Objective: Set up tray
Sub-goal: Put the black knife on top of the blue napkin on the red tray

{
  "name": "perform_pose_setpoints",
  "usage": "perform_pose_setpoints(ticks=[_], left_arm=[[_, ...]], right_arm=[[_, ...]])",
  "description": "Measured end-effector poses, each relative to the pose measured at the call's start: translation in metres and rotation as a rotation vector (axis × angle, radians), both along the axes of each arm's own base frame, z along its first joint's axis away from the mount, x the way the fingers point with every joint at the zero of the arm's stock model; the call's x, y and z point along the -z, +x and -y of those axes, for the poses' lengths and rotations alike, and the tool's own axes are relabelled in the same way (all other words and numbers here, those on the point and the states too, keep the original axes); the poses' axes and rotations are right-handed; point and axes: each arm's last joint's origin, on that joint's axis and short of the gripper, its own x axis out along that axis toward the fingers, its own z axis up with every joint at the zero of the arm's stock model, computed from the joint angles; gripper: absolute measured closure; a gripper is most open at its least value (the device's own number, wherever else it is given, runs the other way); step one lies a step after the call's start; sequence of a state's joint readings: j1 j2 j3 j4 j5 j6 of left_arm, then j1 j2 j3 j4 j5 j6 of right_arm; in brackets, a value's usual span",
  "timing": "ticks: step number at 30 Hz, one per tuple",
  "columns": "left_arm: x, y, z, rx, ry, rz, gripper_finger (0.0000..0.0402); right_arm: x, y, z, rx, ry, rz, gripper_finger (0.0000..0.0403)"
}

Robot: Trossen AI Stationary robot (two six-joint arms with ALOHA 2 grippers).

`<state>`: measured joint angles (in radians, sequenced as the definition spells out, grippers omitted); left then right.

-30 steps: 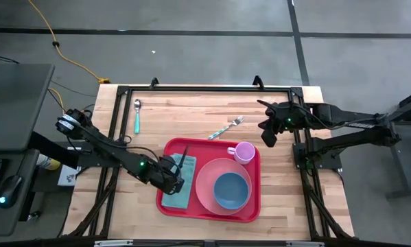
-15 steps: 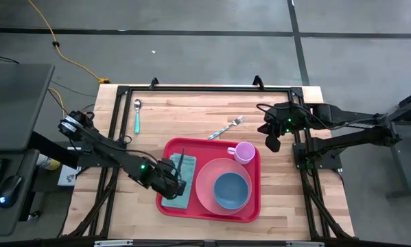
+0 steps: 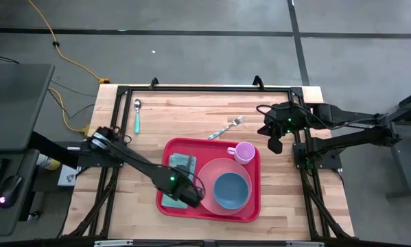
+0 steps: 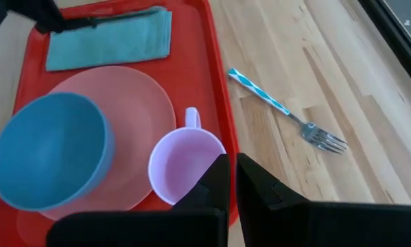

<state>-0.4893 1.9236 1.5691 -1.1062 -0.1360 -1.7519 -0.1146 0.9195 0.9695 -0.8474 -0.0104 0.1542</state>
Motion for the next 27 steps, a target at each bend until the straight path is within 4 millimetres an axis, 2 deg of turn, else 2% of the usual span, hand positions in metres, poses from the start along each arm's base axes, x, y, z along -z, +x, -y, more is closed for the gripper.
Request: perform_pose_setpoints(ticks=[3, 9, 27], left_arm=[[0.010, 0.011, 0.004, -0.004, -0.016, 0.025, 0.0345], [0.026, 0.015, 0.007, -0.002, -0.023, -0.020, 0.0345], [0.027, 0.011, 0.010, 0.009, -0.059, -0.058, 0.0345]], right_arm=[[0.000, 0.000, 0.000, -0.008, -0.001, -0.002, 0.0402], [0.001, -0.001, -0.001, -0.030, 0.023, -0.008, 0.0403], [0.001, -0.001, -0.007, -0.068, 0.035, -0.014, 0.0403]])
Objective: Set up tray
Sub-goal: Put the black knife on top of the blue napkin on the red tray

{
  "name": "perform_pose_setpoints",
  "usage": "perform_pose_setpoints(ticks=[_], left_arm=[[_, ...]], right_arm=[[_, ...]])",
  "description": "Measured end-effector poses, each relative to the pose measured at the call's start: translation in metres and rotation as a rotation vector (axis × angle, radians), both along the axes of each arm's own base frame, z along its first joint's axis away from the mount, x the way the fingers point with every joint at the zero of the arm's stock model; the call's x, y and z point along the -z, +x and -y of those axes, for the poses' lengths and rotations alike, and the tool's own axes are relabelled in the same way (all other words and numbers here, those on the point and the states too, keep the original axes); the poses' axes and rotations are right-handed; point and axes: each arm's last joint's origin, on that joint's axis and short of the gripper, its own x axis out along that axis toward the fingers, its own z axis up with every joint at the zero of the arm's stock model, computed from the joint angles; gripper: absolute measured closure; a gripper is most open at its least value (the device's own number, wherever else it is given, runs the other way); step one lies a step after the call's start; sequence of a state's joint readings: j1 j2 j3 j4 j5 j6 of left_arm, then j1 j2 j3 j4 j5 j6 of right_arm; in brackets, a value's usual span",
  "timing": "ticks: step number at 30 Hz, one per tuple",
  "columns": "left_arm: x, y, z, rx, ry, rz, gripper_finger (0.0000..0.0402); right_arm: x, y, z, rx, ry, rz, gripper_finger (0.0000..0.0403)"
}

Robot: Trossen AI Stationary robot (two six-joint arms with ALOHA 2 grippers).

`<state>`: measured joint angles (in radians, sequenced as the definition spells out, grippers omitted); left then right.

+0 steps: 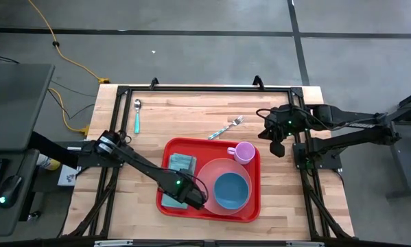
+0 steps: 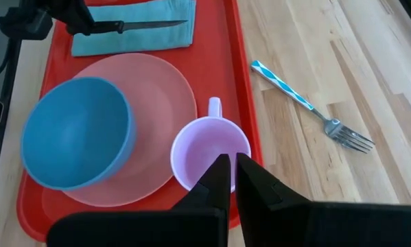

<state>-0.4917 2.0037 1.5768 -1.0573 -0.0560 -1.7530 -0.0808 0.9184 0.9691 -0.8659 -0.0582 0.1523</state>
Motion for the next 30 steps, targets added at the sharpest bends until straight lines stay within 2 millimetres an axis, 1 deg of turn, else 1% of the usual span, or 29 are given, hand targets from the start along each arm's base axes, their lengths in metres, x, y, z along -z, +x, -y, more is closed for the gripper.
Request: perform_pose_setpoints(ticks=[5, 10, 13, 17, 19, 24, 30], left_arm=[[0.000, 0.000, 0.004, 0.006, -0.023, 0.010, 0.0345], [0.011, 0.003, 0.006, 0.004, -0.022, -0.011, 0.0345], [0.015, 0.007, 0.007, 0.002, -0.032, 0.008, 0.0345], [0.018, 0.007, 0.007, 0.001, -0.017, -0.013, 0.0345], [0.020, 0.003, 0.005, 0.000, 0.002, -0.054, 0.0345], [0.020, 0.004, 0.005, 0.000, 0.003, -0.048, 0.0345], [0.020, 0.006, -0.001, -0.015, 0.024, -0.043, 0.0345]], right_arm=[[0.000, 0.000, -0.001, -0.002, 0.002, 0.000, 0.0403], [0.000, 0.000, -0.001, -0.002, 0.002, -0.001, 0.0403], [0.000, 0.000, -0.001, -0.001, 0.002, -0.003, 0.0402], [0.000, 0.000, -0.001, -0.002, 0.003, -0.004, 0.0402], [0.000, -0.001, -0.001, -0.002, 0.004, -0.003, 0.0402], [0.000, -0.001, -0.001, 0.000, 0.006, -0.004, 0.0402], [0.000, -0.001, -0.001, 0.003, 0.010, -0.004, 0.0403]])
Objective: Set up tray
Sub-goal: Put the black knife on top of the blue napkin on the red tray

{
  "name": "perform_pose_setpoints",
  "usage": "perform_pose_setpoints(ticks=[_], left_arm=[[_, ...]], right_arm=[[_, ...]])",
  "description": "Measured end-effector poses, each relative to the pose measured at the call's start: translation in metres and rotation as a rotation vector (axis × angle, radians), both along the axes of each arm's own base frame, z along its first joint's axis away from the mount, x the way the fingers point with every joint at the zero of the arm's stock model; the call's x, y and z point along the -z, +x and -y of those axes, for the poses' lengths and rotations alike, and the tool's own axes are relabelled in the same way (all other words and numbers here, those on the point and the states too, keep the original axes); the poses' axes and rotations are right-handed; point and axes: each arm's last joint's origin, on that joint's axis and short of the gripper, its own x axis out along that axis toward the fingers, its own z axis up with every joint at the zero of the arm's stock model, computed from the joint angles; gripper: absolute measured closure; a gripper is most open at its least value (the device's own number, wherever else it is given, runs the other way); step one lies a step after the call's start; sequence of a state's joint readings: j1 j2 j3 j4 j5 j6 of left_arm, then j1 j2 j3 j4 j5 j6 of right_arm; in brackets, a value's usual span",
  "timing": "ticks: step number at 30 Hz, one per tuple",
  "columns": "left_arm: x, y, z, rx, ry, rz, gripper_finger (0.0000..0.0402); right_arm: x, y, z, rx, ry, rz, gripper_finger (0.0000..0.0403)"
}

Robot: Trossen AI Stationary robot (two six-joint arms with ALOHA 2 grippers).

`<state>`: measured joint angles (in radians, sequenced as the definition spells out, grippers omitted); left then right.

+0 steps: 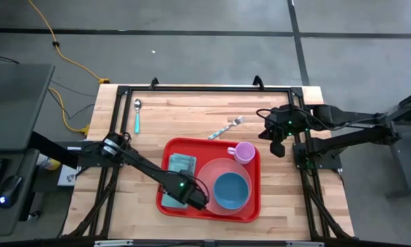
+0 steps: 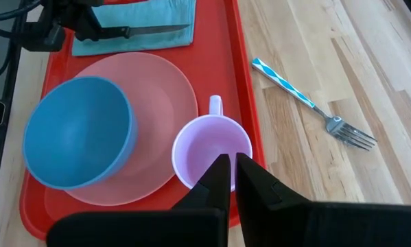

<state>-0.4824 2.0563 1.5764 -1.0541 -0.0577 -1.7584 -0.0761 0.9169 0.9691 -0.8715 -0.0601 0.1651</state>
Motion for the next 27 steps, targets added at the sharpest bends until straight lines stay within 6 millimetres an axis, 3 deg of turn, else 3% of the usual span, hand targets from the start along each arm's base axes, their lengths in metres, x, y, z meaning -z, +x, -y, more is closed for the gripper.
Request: perform_pose_setpoints(ticks=[25, 27], left_arm=[[0.0012, 0.0023, -0.0006, 0.004, -0.013, 0.007, 0.0344], [0.0012, 0.0022, -0.0006, 0.004, -0.013, 0.006, 0.0328]], right_arm=[[0.0000, -0.0002, -0.0002, -0.007, -0.005, -0.001, 0.0403], [0.0000, -0.0002, -0.0001, -0.007, -0.005, -0.001, 0.0403]])
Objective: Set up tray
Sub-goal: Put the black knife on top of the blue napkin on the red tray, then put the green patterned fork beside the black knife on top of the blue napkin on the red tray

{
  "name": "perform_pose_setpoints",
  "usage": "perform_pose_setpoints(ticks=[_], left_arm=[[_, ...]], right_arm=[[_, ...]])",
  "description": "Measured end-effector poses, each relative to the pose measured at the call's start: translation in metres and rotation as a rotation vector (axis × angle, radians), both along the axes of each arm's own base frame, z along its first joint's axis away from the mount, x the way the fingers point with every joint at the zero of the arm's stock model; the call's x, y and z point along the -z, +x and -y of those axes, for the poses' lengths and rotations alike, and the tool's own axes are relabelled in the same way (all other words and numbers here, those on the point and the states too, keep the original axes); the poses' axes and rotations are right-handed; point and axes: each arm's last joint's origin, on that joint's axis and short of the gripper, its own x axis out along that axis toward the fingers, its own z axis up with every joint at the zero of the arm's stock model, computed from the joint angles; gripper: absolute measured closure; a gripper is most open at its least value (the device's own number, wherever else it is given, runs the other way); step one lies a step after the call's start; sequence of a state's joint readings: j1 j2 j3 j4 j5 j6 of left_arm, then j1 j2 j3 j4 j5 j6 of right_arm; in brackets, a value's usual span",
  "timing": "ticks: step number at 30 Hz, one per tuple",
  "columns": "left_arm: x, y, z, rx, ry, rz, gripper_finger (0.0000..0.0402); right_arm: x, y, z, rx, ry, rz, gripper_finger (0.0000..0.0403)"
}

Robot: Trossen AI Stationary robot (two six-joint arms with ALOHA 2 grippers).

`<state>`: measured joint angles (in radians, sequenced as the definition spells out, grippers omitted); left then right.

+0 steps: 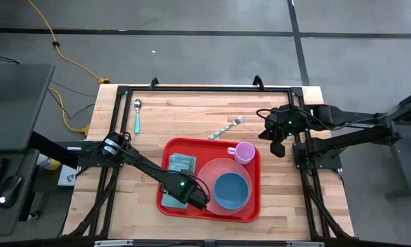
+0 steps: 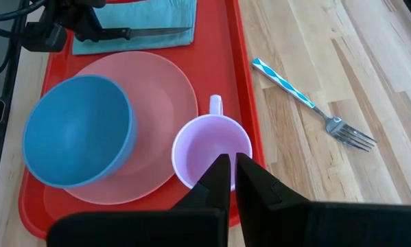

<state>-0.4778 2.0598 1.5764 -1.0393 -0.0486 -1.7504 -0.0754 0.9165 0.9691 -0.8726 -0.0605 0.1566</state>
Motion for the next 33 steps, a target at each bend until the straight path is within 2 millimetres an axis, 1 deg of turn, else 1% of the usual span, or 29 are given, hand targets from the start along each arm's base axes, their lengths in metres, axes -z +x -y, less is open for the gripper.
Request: perform_pose_setpoints(ticks=[4, 6, 8, 12, 16, 21, 25, 29, 31, 33], left_arm=[[0.000, 0.000, 0.000, 0.002, 0.001, 0.000, 0.0274], [0.000, 0.000, 0.000, 0.002, 0.001, 0.002, 0.0257], [0.000, 0.001, 0.000, 0.004, -0.002, 0.007, 0.0249], [0.000, 0.001, 0.000, 0.016, -0.001, 0.008, 0.0248], [0.000, 0.001, 0.000, 0.016, 0.000, 0.009, 0.0257], [-0.003, 0.001, -0.001, 0.012, 0.045, 0.046, 0.0269], [-0.017, 0.000, -0.004, 0.010, 0.107, 0.078, 0.0277], [-0.034, -0.004, -0.008, 0.022, 0.187, 0.041, 0.0282], [-0.047, -0.004, -0.011, 0.058, 0.251, 0.042, 0.0284], [-0.061, -0.004, -0.018, 0.139, 0.318, 0.019, 0.0284]], right_arm=[[0.000, 0.000, 0.000, 0.000, 0.000, 0.000, 0.0403], [0.000, 0.000, 0.000, 0.000, 0.000, 0.000, 0.0403], [0.000, 0.000, 0.000, 0.000, 0.000, 0.000, 0.0403], [0.000, 0.000, 0.000, 0.000, 0.000, 0.000, 0.0403], [0.000, 0.000, 0.000, -0.001, 0.000, 0.000, 0.0403], [0.000, 0.000, 0.000, -0.001, 0.000, 0.000, 0.0402], [0.000, 0.000, 0.000, -0.006, -0.005, 0.000, 0.0403], [0.000, 0.000, 0.000, -0.006, -0.005, -0.002, 0.0403], [0.000, 0.000, 0.000, -0.007, -0.004, -0.002, 0.0403], [0.000, 0.000, 0.000, -0.008, -0.004, -0.002, 0.0403]])
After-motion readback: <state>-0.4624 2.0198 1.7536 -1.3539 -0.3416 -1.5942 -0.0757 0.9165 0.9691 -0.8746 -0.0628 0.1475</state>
